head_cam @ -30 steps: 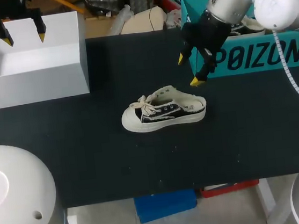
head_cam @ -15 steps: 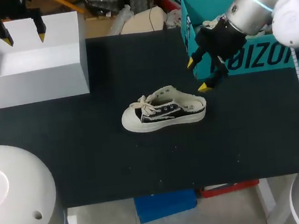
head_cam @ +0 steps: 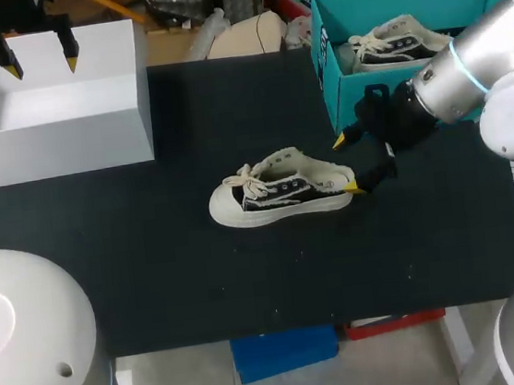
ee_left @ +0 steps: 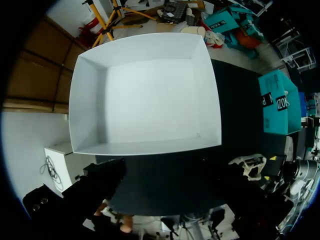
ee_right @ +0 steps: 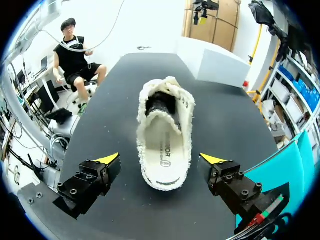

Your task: Take the shoe out of the shoebox, open the shoe tongue, remove and reinsert the insole, then place the shoe into the shoebox

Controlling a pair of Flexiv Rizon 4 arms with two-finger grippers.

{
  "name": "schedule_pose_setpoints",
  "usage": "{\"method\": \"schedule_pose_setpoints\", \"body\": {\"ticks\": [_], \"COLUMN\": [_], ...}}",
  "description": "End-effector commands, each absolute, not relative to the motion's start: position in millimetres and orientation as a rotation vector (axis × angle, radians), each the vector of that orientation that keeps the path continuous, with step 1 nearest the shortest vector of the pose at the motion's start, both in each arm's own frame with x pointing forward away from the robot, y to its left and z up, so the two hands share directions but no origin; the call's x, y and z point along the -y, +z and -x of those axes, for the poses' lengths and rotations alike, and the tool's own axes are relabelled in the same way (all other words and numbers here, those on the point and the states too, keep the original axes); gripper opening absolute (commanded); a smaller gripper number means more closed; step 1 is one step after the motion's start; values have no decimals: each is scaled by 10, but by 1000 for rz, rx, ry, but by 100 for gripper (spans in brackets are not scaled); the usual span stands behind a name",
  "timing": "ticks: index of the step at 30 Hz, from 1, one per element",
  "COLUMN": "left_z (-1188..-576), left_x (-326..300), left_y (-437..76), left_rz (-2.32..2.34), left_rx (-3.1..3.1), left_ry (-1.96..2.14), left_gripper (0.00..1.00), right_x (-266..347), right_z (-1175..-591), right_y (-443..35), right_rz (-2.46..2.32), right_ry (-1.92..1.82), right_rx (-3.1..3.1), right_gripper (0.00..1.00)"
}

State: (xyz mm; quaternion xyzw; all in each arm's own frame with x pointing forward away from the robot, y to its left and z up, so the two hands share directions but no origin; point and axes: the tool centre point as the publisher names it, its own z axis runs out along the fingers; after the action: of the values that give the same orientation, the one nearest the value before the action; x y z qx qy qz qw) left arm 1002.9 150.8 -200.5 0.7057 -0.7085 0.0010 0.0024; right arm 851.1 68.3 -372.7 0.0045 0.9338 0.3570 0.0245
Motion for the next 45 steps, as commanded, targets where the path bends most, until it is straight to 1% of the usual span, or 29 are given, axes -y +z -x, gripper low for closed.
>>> {"method": "schedule_pose_setpoints", "body": {"ticks": [1, 18, 31, 45], "left_z": [-10023, -10023, -10023, -10023], "left_x": [-1501, -1501, -1501, -1501], "left_y": [-2001, -2001, -2001, -2001], "left_rz": [-2217, -2217, -2217, -2217], "left_rx": [2221, 2221, 2221, 2221], "left_ry": [-2, -2, -2, -2], "left_gripper": [100, 100, 100, 100], "right_x": [-694, -796, -886, -895], "right_z": [-8524, -8736, -8677, -8676], "right_y": [-3884, -4164, -4372, -4458], "right_rz": [-27, 6, -14, 43], "right_ry": [1217, 1349, 1453, 1541], "right_rx": [-2838, -2843, -2816, -2776], "right_gripper": [100, 100, 100, 100]}}
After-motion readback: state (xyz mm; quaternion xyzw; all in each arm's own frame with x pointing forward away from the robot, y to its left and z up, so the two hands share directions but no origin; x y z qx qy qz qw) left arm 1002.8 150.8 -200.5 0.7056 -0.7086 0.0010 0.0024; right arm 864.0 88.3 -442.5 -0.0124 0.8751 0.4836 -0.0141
